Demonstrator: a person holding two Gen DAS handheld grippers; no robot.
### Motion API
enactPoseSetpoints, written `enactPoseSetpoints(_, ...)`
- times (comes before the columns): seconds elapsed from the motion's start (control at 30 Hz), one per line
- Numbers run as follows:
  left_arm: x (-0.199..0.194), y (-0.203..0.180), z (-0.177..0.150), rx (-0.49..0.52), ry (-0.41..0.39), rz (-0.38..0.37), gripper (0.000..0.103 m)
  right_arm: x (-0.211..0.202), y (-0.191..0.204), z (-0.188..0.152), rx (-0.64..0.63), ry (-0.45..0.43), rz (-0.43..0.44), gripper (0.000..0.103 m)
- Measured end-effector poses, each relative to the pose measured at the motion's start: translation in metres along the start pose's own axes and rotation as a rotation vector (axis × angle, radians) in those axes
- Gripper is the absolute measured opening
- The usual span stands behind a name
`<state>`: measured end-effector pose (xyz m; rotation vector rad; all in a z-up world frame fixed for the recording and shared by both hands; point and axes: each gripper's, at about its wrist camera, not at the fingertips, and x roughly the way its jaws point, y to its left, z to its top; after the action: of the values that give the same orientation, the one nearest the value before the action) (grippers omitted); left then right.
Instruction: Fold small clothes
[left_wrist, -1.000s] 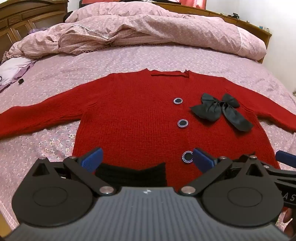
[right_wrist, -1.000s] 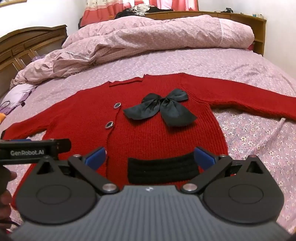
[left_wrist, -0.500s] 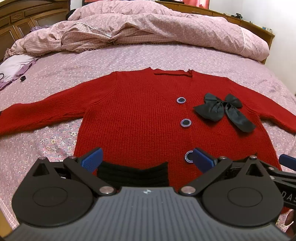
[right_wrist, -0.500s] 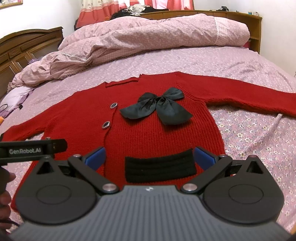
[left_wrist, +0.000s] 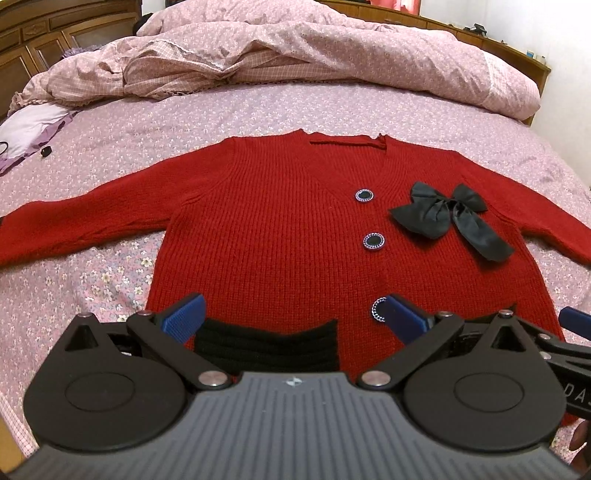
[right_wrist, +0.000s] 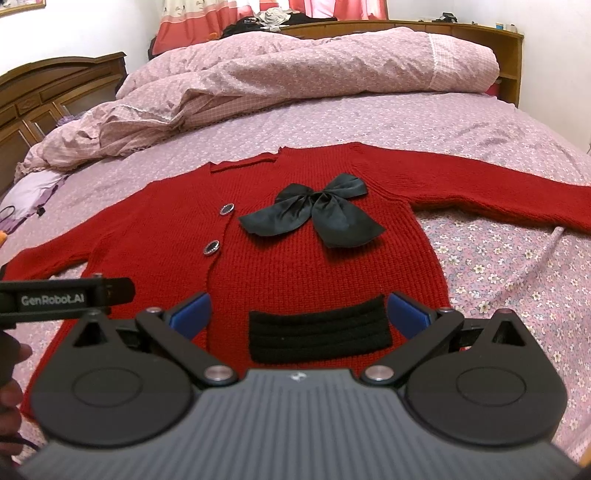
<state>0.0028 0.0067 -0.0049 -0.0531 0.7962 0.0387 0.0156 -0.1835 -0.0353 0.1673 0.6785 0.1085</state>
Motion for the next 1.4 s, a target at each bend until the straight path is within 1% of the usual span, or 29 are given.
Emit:
enactPoseSetpoints(1.17, 0.0029, -0.0004, -0.0021, -0.005, 0.020, 0.005, 0.103, 0.0011, 0.0013, -0.0020, -0.005, 0.007, -0.002, 0.103)
enactPoseSetpoints(1.4, 0.0064, -0.0012, 0.0043, 0.009, 0.034, 0.005, 0.103, -0.0006, -0.0047, 0.0037, 0.005, -0.007, -0.008, 0.103)
